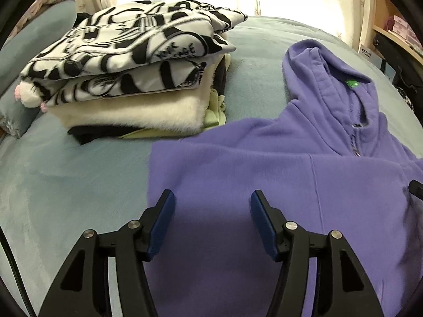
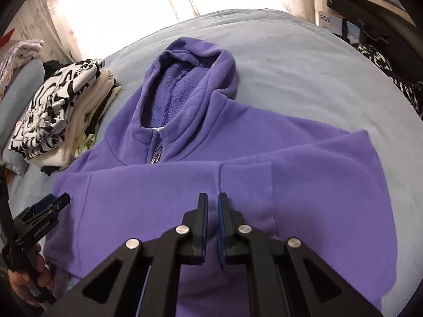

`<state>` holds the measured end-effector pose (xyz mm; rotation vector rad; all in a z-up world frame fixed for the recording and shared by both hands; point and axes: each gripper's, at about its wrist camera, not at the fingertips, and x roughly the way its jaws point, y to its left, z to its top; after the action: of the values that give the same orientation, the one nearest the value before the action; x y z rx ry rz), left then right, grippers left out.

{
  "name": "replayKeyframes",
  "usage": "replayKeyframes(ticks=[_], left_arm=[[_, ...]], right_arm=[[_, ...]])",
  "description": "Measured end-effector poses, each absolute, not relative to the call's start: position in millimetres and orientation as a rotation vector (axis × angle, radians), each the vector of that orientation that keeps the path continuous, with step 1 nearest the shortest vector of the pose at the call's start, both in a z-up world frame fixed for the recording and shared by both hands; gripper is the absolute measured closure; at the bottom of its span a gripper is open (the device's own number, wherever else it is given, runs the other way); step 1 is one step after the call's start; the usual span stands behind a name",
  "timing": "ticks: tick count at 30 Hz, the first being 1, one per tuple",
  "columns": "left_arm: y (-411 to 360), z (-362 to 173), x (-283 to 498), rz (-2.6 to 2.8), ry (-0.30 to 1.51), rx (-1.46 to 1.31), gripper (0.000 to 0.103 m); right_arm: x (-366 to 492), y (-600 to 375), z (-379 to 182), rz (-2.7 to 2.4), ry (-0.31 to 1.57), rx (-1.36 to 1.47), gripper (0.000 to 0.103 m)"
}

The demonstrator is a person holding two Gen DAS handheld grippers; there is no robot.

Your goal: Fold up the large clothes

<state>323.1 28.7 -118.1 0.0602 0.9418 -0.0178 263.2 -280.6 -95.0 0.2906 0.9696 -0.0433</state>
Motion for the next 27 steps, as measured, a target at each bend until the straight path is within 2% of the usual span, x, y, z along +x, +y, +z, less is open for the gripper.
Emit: replayKeyframes(ticks=[10, 19, 27], left_arm=[[50, -74, 232, -0.024, 0.947, 0.029, 0.044], [79, -30, 142, -0.008, 0.878, 0.019, 0.044], [103, -23, 86, 0.0, 0.882, -0.012, 0.044]], right_arm=[[189, -278, -77, -0.05, 0.98, 0.358, 0.096], [112, -263, -55, -0.05, 0.952, 0.376, 0.096], [58, -250, -41, -0.047, 0.918, 0.372, 0.095]])
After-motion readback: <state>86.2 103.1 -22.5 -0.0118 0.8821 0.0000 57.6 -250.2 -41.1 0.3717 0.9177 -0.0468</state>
